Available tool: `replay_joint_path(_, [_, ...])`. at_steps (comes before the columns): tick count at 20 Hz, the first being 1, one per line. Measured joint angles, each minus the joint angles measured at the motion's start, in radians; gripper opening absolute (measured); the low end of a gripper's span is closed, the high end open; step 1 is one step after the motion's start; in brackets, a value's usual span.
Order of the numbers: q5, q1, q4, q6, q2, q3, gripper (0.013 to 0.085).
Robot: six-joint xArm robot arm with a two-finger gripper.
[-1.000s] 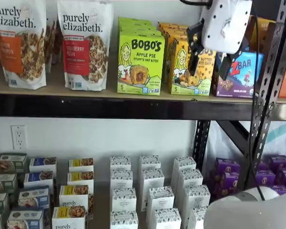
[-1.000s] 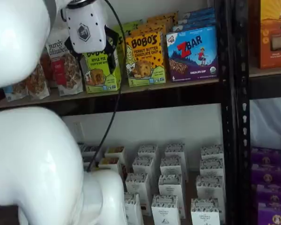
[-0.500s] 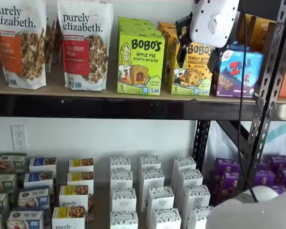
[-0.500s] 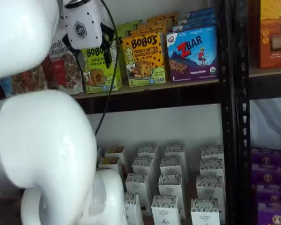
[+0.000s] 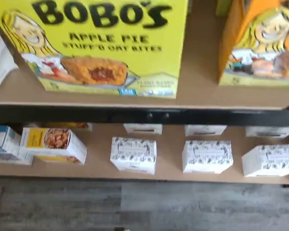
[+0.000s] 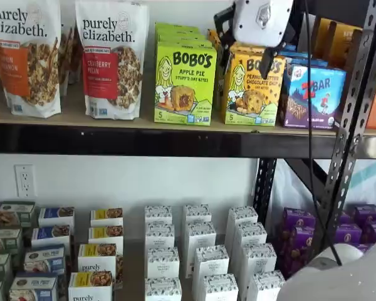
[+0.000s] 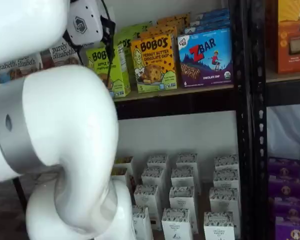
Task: Pick the green box on the top shelf, the fourth from the left
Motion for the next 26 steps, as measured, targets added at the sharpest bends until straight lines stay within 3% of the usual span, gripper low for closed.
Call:
replay_joint_path(10, [-0.043, 0.056, -0.03, 0.057, 0.135, -0.099, 0.085])
replay_joint_path(26, [-0.156, 0.046, -0.036, 0.059, 0.296, -0.18, 0.085])
